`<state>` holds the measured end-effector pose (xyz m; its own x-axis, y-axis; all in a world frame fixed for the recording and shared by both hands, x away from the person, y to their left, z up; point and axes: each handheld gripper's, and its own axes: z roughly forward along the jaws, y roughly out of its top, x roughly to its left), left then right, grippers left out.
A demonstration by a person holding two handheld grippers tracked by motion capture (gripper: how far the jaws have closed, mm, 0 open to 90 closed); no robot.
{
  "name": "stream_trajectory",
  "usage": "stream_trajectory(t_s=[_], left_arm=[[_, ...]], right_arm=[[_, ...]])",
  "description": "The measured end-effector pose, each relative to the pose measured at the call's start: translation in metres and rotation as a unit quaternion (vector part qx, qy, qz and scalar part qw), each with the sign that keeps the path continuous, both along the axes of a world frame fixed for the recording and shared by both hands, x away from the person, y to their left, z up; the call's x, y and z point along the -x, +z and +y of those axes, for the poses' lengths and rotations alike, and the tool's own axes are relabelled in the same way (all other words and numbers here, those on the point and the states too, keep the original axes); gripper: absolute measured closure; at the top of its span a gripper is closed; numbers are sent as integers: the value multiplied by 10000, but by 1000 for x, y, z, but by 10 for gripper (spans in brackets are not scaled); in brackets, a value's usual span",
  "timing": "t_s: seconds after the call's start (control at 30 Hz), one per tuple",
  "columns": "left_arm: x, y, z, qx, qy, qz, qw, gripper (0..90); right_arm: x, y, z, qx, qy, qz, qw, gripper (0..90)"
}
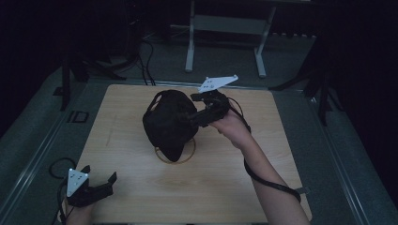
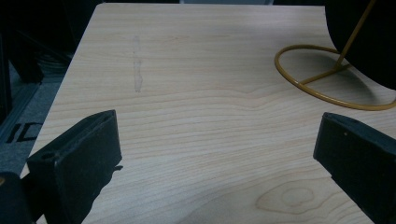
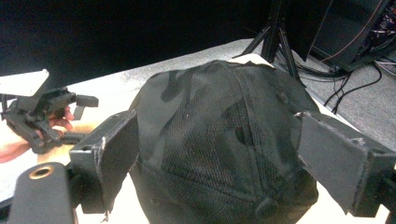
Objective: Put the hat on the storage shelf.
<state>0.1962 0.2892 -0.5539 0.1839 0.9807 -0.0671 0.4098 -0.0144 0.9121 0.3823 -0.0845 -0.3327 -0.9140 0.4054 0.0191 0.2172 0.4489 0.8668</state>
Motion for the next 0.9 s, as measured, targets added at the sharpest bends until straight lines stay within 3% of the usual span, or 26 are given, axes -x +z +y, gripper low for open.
stream_trajectory(t_s=[0.53,0.7,0.9], left_arm=[[0,0,0,20,-3,19,10000,12],[0,0,0,27,3,17,10000,12],[0,-1,0,30,0,18,10000,12]], right_arm=[[7,-13,-22,-42,-151,-213,9997,133],[7,-16,-27,-59,-193,-195,9996,133],[8,-31,-40,-22,-286,-153,9995,132]])
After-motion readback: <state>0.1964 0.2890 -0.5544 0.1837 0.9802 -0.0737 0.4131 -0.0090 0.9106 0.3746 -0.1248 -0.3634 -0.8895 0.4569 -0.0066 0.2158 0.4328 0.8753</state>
